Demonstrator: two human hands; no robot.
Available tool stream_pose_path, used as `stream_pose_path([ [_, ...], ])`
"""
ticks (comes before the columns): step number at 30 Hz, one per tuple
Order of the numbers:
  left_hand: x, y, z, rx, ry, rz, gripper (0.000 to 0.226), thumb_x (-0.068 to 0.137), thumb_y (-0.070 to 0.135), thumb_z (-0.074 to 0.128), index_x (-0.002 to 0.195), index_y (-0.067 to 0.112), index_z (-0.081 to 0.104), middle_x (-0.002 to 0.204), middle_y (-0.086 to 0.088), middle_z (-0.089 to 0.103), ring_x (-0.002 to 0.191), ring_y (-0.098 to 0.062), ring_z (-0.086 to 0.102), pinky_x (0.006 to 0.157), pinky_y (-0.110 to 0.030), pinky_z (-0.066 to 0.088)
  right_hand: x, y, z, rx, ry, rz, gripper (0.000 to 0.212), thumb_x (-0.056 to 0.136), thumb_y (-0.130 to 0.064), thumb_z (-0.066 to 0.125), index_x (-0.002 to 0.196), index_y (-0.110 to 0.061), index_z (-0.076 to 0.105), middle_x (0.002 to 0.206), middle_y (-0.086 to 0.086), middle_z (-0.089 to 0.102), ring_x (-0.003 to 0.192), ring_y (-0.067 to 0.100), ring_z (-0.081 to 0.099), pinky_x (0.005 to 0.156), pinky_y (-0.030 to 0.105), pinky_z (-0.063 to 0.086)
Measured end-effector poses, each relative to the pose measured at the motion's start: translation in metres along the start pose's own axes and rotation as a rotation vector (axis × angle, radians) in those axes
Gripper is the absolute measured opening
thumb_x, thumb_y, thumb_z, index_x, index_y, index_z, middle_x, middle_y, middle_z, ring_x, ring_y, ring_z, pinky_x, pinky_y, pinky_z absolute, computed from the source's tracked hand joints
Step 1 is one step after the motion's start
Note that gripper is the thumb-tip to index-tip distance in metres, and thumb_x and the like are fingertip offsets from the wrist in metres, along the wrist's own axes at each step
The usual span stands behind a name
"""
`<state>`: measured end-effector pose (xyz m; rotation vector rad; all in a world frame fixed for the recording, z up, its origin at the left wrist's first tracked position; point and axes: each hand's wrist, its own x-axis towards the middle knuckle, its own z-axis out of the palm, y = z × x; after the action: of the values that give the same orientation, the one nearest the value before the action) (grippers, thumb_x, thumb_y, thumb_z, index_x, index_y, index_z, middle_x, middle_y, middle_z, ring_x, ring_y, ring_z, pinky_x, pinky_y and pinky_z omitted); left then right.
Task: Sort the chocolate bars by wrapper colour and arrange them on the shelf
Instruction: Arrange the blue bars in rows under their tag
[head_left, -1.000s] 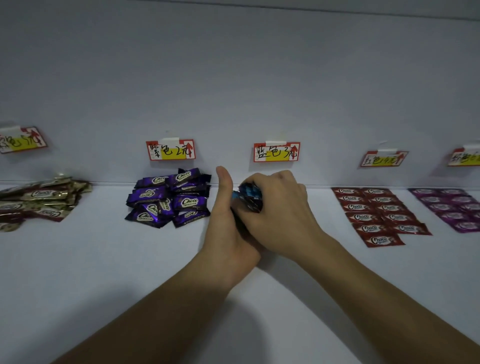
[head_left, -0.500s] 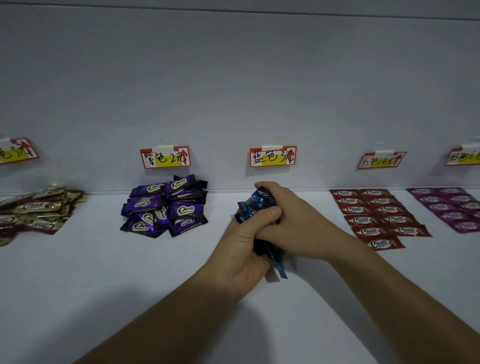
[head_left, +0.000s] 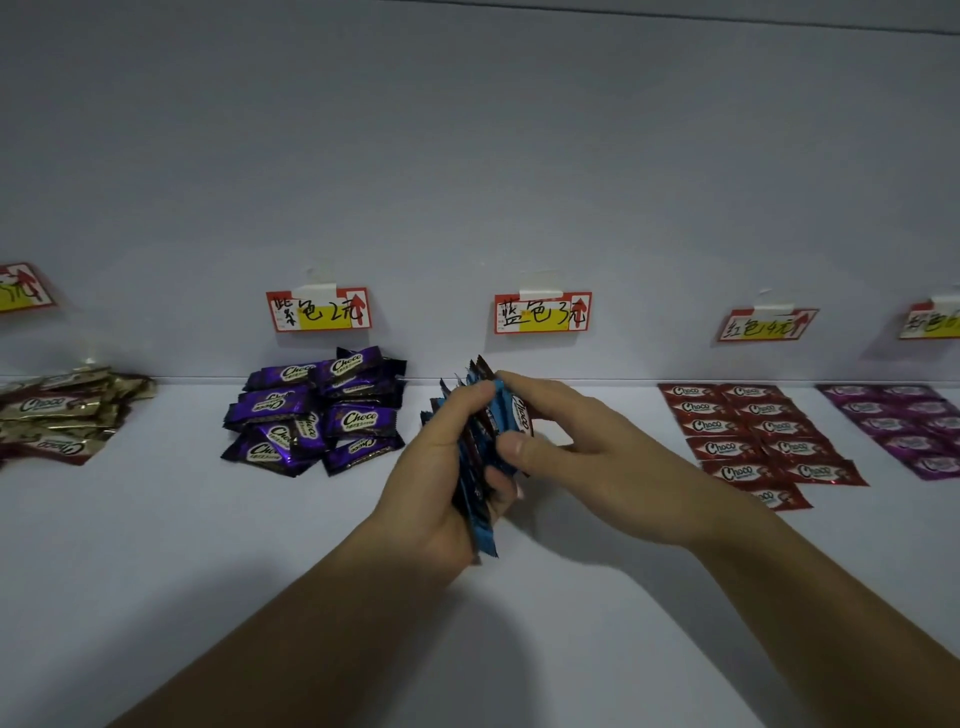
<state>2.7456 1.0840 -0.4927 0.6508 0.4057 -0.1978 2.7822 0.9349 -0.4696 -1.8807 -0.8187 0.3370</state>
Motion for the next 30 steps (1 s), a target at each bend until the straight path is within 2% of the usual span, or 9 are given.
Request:
stream_pose_path([
  [4,0.002,-0.001,0.001,0.098,-0.002,0.046,0.048,0.066,0.037,0.083,0.104,0.009,0.076,0.089,-0.009,0.072,0.073,-0.016,0.067,0.062,-0.024,0.052,0.002,0.009,0.002,-0.030,-0.003,-0.025,0.050,0.091,-0.050,0.061,0.139,-0.051,0.046,0.131,-0.014,0.053,0.125,0.004,0.052,0.098,0.036,0.055],
  [7,0.006,0.000,0.001,0.122,0.032,0.061,0.052,0.073,0.030,0.081,0.119,0.008,0.070,0.090,-0.009,0.071,0.059,-0.012,0.064,0.042,-0.019,0.048,0.004,0.010,-0.002,-0.171,0.090,-0.019,0.055,0.082,-0.059,0.063,0.136,-0.051,0.051,0.116,-0.013,0.053,0.110,0.001,0.053,0.087,0.025,0.052],
  [11,0.008,0.007,-0.005,0.121,0.055,0.039,0.034,0.085,0.030,0.075,0.110,0.007,0.071,0.090,-0.010,0.073,0.056,-0.012,0.064,0.035,-0.016,0.041,0.006,0.009,-0.004,-0.014,0.156,-0.005,0.052,0.095,-0.017,0.067,0.143,-0.029,0.053,0.091,-0.012,0.066,0.085,0.006,0.066,0.070,0.021,0.053],
  [13,0.007,0.015,-0.007,0.120,0.003,0.040,0.028,0.087,0.031,0.073,0.103,0.008,0.069,0.085,-0.005,0.070,0.059,-0.009,0.063,0.036,-0.014,0.041,0.007,0.009,-0.004,0.077,0.219,0.013,0.056,0.095,-0.007,0.065,0.143,-0.032,0.051,0.078,-0.012,0.061,0.073,0.005,0.065,0.064,0.018,0.050],
  [17,0.010,0.031,-0.010,0.115,-0.034,0.134,0.021,0.087,0.029,0.070,0.100,0.012,0.068,0.085,-0.002,0.069,0.064,-0.011,0.065,0.053,-0.022,0.053,0.013,0.016,-0.007,0.022,0.438,0.058,0.034,0.080,-0.009,0.083,0.103,-0.024,0.063,0.076,0.000,0.072,0.070,0.022,0.070,0.065,0.034,0.056],
  [20,0.011,0.041,-0.010,0.035,-0.050,0.236,0.013,0.093,0.024,0.066,0.093,0.012,0.069,0.080,-0.005,0.069,0.067,-0.016,0.068,0.085,-0.042,0.057,0.023,0.035,0.000,-0.300,0.488,0.081,0.020,0.079,-0.013,0.084,0.078,-0.024,0.067,0.073,-0.010,0.071,0.070,0.005,0.066,0.064,0.016,0.049],
  [23,0.010,0.050,-0.012,-0.025,-0.134,0.256,0.012,0.094,0.023,0.063,0.092,0.012,0.067,0.079,-0.004,0.068,0.076,-0.019,0.071,0.093,-0.047,0.054,0.032,0.048,0.017,-0.649,0.416,0.046,0.014,0.089,-0.018,0.072,0.089,-0.032,0.070,0.088,-0.018,0.065,0.087,0.006,0.057,0.069,0.008,0.037],
  [26,0.010,0.058,-0.017,-0.031,-0.170,0.279,0.015,0.094,0.024,0.062,0.090,0.012,0.069,0.080,-0.003,0.067,0.081,-0.019,0.070,0.088,-0.043,0.055,0.035,0.055,0.024,-0.808,0.440,0.091,0.031,0.092,-0.010,0.066,0.118,-0.028,0.067,0.116,-0.009,0.058,0.107,0.015,0.050,0.090,0.027,0.045],
  [30,0.010,0.065,-0.022,-0.064,-0.204,0.289,0.013,0.090,0.023,0.064,0.095,0.012,0.068,0.082,-0.003,0.067,0.071,-0.016,0.065,0.072,-0.031,0.058,0.033,0.053,0.026,-0.846,0.473,0.078,0.030,0.095,-0.009,0.057,0.122,-0.019,0.066,0.111,-0.001,0.054,0.103,0.021,0.050,0.085,0.038,0.047],
])
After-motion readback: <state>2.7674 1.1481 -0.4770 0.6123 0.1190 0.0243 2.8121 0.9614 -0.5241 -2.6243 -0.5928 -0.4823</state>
